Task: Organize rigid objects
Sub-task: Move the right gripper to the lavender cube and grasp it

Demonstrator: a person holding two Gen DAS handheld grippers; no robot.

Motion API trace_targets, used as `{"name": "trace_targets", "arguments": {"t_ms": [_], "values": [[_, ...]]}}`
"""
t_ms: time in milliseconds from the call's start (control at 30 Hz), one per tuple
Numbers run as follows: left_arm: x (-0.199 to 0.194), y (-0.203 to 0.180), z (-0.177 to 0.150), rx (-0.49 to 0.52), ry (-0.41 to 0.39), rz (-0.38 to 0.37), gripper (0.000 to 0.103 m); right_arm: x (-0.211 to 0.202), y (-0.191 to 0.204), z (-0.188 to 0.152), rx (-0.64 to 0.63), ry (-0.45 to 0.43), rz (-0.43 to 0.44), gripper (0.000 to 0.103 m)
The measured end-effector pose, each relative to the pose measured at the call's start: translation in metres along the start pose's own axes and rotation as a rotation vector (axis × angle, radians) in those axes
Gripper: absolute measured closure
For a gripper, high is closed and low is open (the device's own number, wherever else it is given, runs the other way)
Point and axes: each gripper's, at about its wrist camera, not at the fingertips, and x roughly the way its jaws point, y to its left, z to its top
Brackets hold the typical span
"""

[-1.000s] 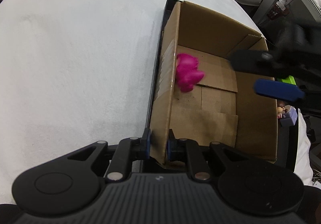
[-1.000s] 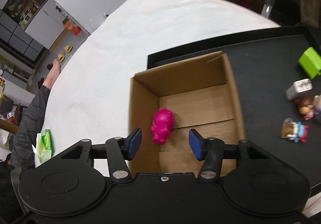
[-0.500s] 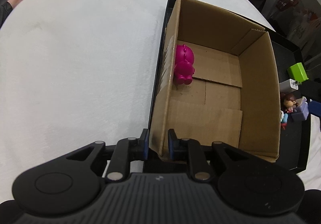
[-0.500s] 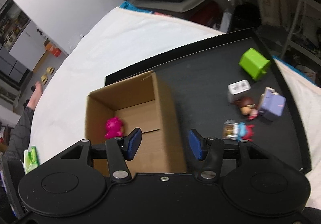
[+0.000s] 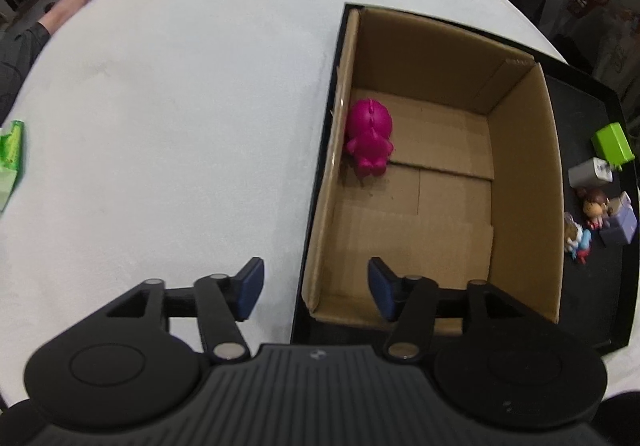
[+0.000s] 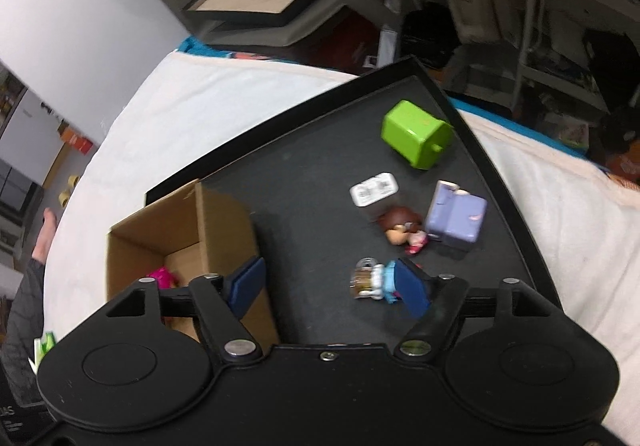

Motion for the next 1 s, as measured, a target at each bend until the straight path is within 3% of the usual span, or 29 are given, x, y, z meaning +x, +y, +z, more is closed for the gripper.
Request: {"name": "trace_targets", "arguments": {"t_ms": [133, 200, 400, 867, 967, 1000], "values": [[-0.001, -0.007, 0.005, 0.003, -0.014, 0.01, 0.035, 0.001, -0.024, 0.003, 0.071, -0.028, 0.015, 0.011], [-0.002, -0.013, 0.008, 0.018, -0.019, 0.025, 0.034, 0.003, -0.033, 0.004, 0.088, -0.043, 0.013, 0.009], [0.001, -0.028, 0.015, 0.042, -0.024, 0.067, 0.028, 0.019, -0.053, 0.005, 0.113, -0.054, -0.03, 0.009], [0.011, -0.044, 0.029, 0.058, -0.022, 0.109, 0.028, 0.057, -0.076, 0.008, 0.151, -0.07, -0.138, 0.016], [0.012, -0.044, 0.031, 0.056, -0.016, 0.105, 0.028, 0.066, -0.078, 0.008, 0.14, -0.063, -0.175, 0.034], [0.013, -0.044, 0.031, 0.055, -0.015, 0.105, 0.028, 0.068, -0.081, 0.008, 0.151, -0.057, -0.151, 0.051]]}}
